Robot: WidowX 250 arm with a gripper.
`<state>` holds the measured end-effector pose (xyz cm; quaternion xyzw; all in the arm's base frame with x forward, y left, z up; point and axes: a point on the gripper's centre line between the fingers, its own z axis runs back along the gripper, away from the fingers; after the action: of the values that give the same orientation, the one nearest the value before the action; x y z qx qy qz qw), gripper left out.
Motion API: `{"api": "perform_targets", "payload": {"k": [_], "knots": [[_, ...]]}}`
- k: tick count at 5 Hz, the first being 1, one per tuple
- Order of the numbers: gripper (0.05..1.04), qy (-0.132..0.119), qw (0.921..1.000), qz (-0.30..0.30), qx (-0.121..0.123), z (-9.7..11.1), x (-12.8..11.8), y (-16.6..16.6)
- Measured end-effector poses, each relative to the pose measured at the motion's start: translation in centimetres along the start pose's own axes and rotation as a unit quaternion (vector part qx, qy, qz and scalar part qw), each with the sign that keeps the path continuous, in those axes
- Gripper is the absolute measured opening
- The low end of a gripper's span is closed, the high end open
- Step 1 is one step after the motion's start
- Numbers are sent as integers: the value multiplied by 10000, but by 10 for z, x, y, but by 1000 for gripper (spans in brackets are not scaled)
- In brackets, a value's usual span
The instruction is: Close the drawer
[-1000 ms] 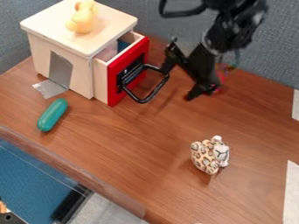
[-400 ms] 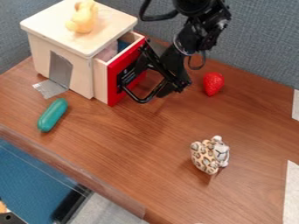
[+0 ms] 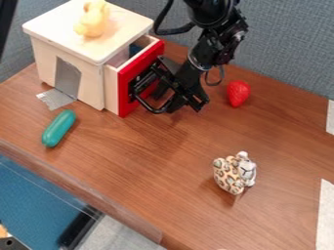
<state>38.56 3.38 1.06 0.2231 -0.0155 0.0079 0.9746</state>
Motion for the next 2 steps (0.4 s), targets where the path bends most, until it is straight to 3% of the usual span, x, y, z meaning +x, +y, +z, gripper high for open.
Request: {"api": "perform_targets", "payload": {"k": [1,2], "knots": [[189,84,9999,-72,99,-1,-2,3],[135,165,9997,20,150,-4,-4,12]]}}
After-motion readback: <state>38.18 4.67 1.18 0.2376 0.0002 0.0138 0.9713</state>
